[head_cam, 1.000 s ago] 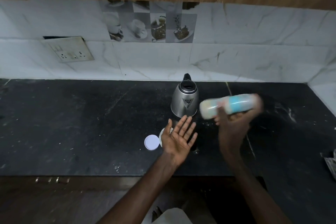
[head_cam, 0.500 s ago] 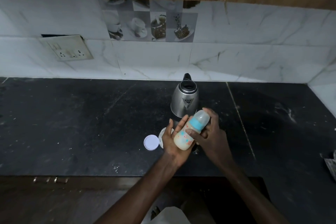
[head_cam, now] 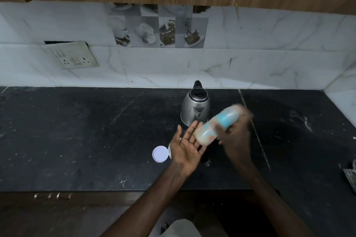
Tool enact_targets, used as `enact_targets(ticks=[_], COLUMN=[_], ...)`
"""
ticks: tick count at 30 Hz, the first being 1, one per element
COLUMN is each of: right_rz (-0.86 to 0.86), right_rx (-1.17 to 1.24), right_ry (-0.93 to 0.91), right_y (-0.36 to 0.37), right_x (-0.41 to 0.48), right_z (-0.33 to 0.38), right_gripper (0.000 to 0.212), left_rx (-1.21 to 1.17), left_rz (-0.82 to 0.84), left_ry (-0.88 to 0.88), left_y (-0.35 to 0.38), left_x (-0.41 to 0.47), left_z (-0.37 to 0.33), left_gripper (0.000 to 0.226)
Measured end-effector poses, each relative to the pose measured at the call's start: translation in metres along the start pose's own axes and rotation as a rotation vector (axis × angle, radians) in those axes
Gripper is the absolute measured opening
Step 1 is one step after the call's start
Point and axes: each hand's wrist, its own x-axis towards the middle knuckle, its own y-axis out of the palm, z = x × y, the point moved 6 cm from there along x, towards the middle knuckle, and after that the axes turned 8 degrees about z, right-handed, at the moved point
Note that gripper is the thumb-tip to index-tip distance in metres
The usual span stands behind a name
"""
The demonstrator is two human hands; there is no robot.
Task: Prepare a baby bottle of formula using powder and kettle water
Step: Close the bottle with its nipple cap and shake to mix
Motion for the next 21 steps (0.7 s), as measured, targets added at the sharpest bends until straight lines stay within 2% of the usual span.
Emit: enact_targets(ticks=[1,2,3,5,6,7,11,13,19,21], right_rz=[0.16,0.227,0.19,-0.016,-0.041,0.012,0.443,0.513,0.586,0.501], right_rx=[-0.097,-0.151,-0.139,0.012,0.044,0.023,-0.194,-0.204,-0.242,-0.256], right_ry=[-0.013,-0.041,-0.07,-0.063,-0.054,-0.046,-0.044,-0.045,-0.028,-0.084], right_y=[0.013,0.017,0.012,-0.008,-0.009,-0.004,0.035,0.036,0.043,0.03], right_x=[-0.006,-0.01,-0.008,0.002,0.005,0.004,-0.019,-0.019,-0.018,-0.006], right_z=[0.0,0.001,0.002,0.004,0.006,0.008,0.002,-0.004,0.0,0.015], right_gripper=[0.079,0.08,0.079,0.072,0.071,0.072,0.084,0.088,0.096,0.097], left_rx=[-0.019,-0.021,-0.011,0.039,0.044,0.032,-0.05,-0.061,-0.025,-0.008], left_rz=[0.005,0.01,0.013,0.009,0.014,0.019,0.021,0.013,0.046,0.052], left_ry=[0.001,0.004,0.008,0.016,0.017,0.021,0.044,0.058,0.022,0.018], left_y=[0.001,0.001,0.002,0.003,0.002,0.003,0.002,-0.002,0.001,0.0], left_x=[0.001,0.002,0.003,0.0,-0.002,-0.004,-0.007,-0.01,-0.013,-0.01], left_z=[0.001,0.002,0.002,0.005,0.008,0.01,0.01,0.009,0.012,0.014], left_gripper=[0.059,0.06,0.06,0.062,0.063,0.064,0.064,0.063,0.069,0.071])
